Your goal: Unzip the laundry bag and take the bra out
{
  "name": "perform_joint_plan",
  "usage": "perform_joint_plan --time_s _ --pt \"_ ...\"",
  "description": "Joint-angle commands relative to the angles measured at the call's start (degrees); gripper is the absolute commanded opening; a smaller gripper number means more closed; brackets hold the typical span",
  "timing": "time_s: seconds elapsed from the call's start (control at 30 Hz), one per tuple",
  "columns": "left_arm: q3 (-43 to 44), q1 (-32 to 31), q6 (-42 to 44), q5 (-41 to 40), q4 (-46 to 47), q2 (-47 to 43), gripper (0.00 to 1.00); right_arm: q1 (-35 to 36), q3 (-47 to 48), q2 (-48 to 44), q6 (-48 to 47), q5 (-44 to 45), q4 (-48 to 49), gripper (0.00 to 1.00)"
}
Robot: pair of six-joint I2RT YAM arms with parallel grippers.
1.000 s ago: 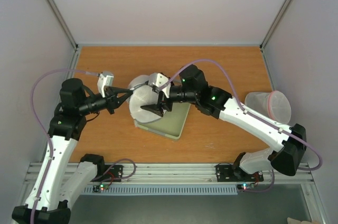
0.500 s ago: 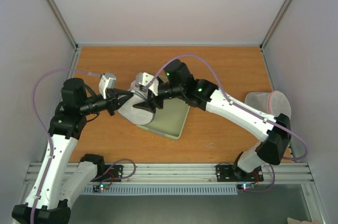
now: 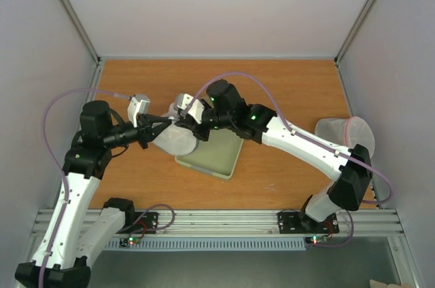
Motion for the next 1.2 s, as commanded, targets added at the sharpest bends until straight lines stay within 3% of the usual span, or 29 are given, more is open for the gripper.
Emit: perform_joint_plan --time_s 0.0,0.17,0.3,0.5,0.73,0.9,0.93,1.0,1.07,1.17 --pt "1.1 0.2 -2.0 -3.2 3.0 -1.2 0.01 -0.2 -3.0 -3.5 0.5 3.2 1.5 0.01" --pt "-0.5 1.4 -5.8 -3.5 2.9 -1.7 0.01 -2.2 -8.5 -10.3 1.0 1.1 6.1 0.01" --pt "-2.3 2.4 -11.3 -2.1 5.3 -2.2 0.01 -6.7 -12.9 -16.1 2.1 -7.8 11.1 0.01" --pt "-5.1 2.7 -13.0 -0.8 6.3 -2.8 0.01 -11.5 -18.1 -22.7 4.4 -15.8 17.9 0.01" --pt "-7.3 2.7 -13.0 1.9 7.2 -3.8 0.01 -16.2 -19.5 -23.4 10.5 -20.1 22.7 0.01" --pt "-9.1 2.7 -13.9 -0.2 8.6 -4.2 0.02 -16.2 -18.1 -20.0 13.3 -17.7 22.0 0.01" --pt "-8.9 2.7 -13.6 -1.8 8.9 -4.6 0.15 -16.2 -17.6 -19.3 13.9 -16.9 21.3 0.01" --pt "-8.4 2.7 -11.3 -5.7 9.6 -5.4 0.65 -16.2 -16.8 -18.2 16.7 -13.8 20.8 0.01" --pt "-7.5 2.7 -7.6 -9.5 11.0 -6.3 0.81 -16.2 -16.2 -17.3 22.1 -9.1 21.2 0.01" --pt "-6.1 2.7 -0.6 -14.7 12.4 -6.8 0.87 -16.2 -12.9 -14.9 29.9 -1.1 17.9 0.01"
